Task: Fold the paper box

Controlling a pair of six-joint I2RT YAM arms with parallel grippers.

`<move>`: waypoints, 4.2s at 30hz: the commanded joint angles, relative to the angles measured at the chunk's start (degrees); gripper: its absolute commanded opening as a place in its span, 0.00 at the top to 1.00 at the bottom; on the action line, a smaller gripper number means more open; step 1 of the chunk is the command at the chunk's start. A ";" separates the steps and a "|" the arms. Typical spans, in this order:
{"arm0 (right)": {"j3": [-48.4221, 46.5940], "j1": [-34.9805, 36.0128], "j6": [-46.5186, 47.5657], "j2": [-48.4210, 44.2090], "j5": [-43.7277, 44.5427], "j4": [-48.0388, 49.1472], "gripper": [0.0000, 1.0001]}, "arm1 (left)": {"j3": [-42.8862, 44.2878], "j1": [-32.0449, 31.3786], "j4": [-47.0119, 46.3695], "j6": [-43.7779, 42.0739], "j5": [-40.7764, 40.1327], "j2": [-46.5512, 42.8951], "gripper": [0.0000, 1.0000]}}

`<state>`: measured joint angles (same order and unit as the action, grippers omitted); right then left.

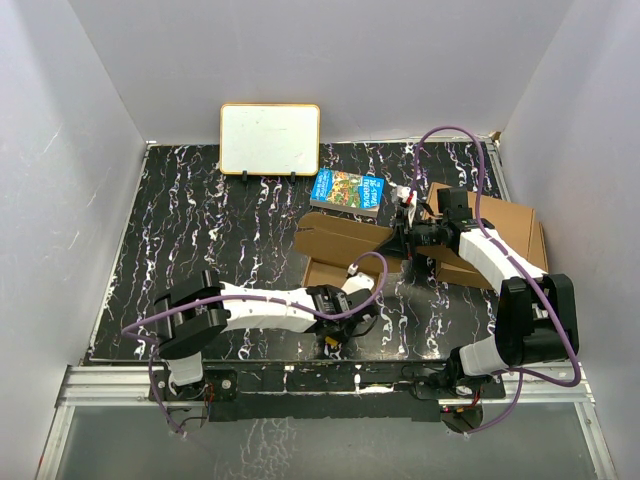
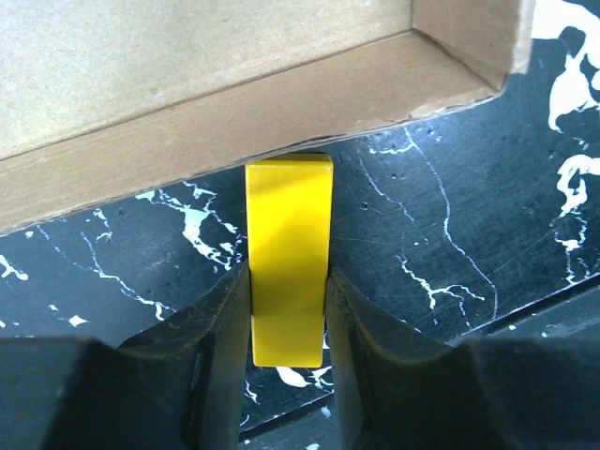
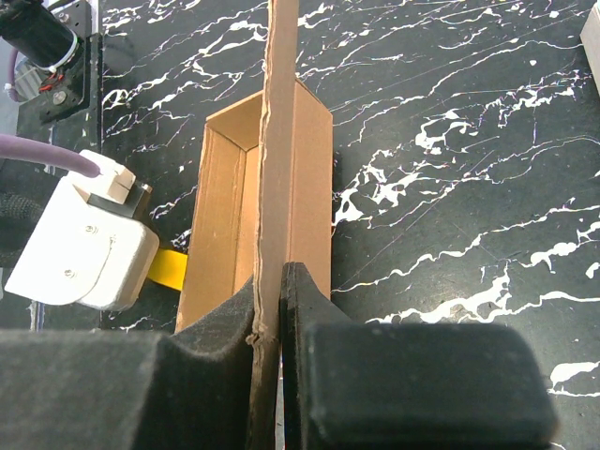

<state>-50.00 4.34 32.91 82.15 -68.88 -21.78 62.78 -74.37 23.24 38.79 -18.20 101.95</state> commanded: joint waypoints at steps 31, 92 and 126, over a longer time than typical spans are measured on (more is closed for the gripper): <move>-1.12 -0.49 0.77 0.00 -2.26 3.15 0.92 | -9.53 16.53 -23.46 -60.62 28.99 -22.60 0.90; -1.42 -0.52 1.54 0.55 -2.75 2.36 0.92 | -24.87 52.31 -46.43 -23.81 50.70 -31.49 0.28; -1.60 -0.53 1.64 0.81 -2.77 2.17 0.92 | -16.37 52.31 -50.01 -29.13 64.08 -15.26 1.00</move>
<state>-50.02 4.05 33.10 82.98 -69.10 -21.63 44.56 -22.26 -26.55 11.27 43.68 87.00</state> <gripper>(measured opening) 0.088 0.037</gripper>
